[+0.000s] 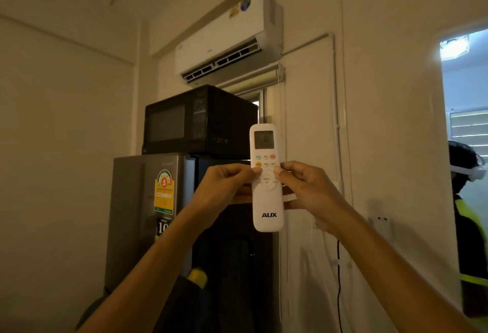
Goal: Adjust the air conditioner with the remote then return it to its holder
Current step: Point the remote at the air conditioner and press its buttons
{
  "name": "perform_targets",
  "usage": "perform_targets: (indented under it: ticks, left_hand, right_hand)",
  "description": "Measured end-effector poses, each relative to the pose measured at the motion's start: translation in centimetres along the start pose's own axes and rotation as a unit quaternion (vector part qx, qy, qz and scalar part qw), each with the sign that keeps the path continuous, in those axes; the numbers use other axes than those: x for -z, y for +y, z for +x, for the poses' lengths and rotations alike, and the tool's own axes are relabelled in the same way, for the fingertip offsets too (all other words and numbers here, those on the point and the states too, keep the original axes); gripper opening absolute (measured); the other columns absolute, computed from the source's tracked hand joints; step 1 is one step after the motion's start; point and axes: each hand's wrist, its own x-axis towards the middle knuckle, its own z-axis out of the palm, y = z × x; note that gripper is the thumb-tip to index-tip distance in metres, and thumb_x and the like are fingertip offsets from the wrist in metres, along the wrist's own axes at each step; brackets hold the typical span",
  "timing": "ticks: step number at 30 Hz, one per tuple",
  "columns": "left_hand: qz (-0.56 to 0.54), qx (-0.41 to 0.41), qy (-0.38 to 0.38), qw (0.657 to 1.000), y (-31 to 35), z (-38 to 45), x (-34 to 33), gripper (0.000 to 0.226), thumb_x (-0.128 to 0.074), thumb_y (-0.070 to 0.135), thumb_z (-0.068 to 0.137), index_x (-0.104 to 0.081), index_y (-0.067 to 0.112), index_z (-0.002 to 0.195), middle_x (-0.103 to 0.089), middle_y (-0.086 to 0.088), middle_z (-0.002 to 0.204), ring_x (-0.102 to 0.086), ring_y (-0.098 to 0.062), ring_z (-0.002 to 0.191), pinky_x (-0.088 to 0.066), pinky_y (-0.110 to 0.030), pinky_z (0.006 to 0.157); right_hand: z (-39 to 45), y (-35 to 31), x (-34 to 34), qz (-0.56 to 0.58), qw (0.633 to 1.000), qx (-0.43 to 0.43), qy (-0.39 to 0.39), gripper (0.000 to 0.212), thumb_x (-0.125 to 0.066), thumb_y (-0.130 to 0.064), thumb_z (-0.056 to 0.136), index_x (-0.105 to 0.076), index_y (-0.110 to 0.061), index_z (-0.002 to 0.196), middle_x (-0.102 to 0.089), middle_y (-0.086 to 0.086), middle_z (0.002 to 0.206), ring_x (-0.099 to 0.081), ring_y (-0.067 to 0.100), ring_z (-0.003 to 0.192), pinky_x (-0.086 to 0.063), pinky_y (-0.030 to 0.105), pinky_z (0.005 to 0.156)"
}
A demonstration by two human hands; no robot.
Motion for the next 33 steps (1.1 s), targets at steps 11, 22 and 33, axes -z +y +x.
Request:
perform_targets:
  ticks: [11,22,33]
  left_hand:
    - [-0.002,-0.033,0.000,0.999,3.9,2.5,2.7,0.012,-0.055,0.018,0.088,-0.067,0.018,0.085,-0.076,0.005,0.079,-0.074,-0.012,0.077,-0.058,-0.020,0.060]
    - [0.001,-0.031,-0.009,0.999,5.3,3.2,3.6,0.011,-0.055,0.018,0.088,-0.067,0.017,0.086,-0.075,0.002,0.081,-0.074,-0.013,0.076,-0.059,-0.021,0.061]
    - [0.003,-0.018,-0.008,1.000,3.9,2.8,3.7,0.013,-0.055,0.021,0.088,-0.066,0.016,0.094,-0.073,-0.004,0.092,-0.074,-0.014,0.078,-0.060,-0.024,0.063]
  right_hand:
    - [3.9,-3.4,-0.9,-0.008,0.999,0.033,-0.004,0.018,-0.055,-0.026,0.090,-0.058,-0.020,0.106,-0.069,-0.002,0.097,-0.069,0.009,0.081,-0.058,0.025,0.059]
    - [5.0,-4.9,-0.6,0.023,0.999,0.012,-0.037,0.030,-0.055,-0.024,0.090,-0.058,-0.014,0.119,-0.068,0.005,0.108,-0.068,0.013,0.088,-0.059,0.030,0.064]
    - [4.6,-4.0,-0.6,0.027,0.998,0.012,-0.062,0.028,-0.055,-0.022,0.090,-0.058,-0.014,0.116,-0.068,0.000,0.101,-0.069,0.011,0.083,-0.059,0.028,0.062]
